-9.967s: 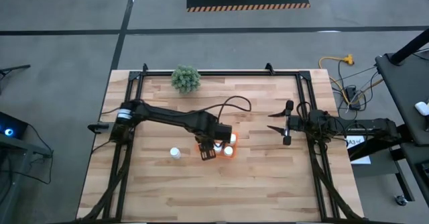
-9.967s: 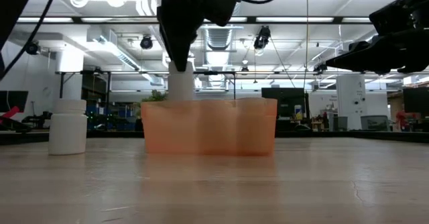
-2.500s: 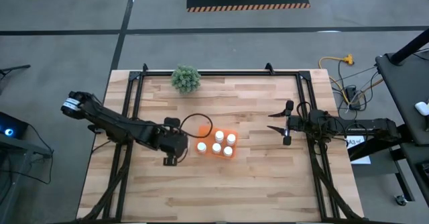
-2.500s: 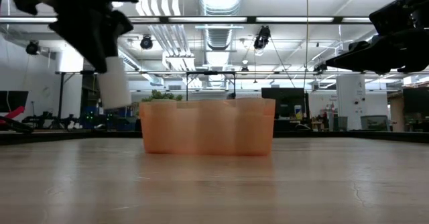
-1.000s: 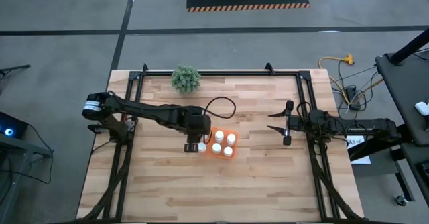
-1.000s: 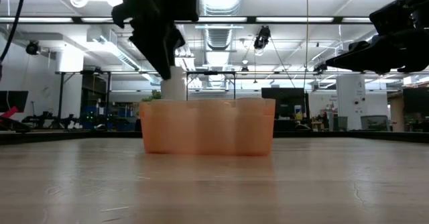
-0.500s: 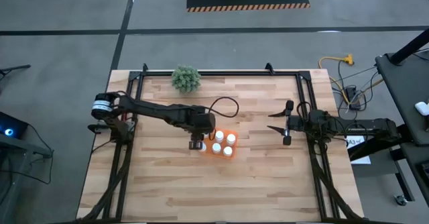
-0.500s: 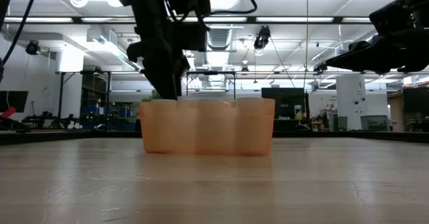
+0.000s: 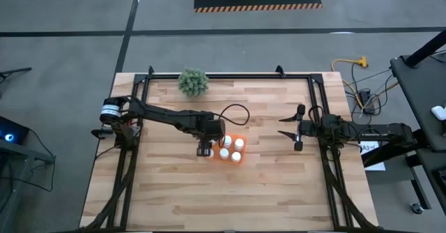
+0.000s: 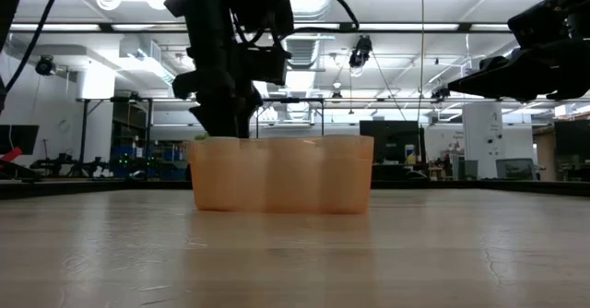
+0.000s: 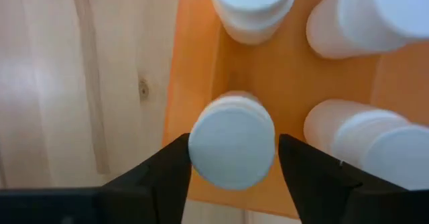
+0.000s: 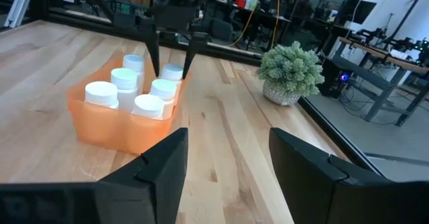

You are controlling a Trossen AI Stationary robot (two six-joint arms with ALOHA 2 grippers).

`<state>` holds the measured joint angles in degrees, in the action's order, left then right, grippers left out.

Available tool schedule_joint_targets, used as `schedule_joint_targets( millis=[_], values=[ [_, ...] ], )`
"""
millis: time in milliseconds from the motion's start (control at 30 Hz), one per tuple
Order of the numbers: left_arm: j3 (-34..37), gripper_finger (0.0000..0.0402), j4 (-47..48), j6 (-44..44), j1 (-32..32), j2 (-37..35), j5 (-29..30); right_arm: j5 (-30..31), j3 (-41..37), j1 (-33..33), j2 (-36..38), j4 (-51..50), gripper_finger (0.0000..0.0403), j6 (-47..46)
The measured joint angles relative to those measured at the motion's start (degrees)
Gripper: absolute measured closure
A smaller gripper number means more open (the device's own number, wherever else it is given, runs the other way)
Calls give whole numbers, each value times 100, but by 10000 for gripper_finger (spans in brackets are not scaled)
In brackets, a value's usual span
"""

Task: Pick and place pill bottles into a basket
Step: Put the pill bottle into the bin, then return to Home Position

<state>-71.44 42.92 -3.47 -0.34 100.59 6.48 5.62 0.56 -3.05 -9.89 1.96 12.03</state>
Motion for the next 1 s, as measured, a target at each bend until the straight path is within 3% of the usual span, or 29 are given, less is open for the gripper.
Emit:
schedule_joint_targets(
  millis=[267,533,1000],
  values=[
    [-150,187,-26,20,0,-272,0,9,0,2,2,-2,204,0],
    [-125,185,-52,892,-2,-600,0,0,0,2,2,-4,204,0],
    [56,185,-1228,716,-4,-561,40,0,0,2,0,-4,204,1]
  ],
)
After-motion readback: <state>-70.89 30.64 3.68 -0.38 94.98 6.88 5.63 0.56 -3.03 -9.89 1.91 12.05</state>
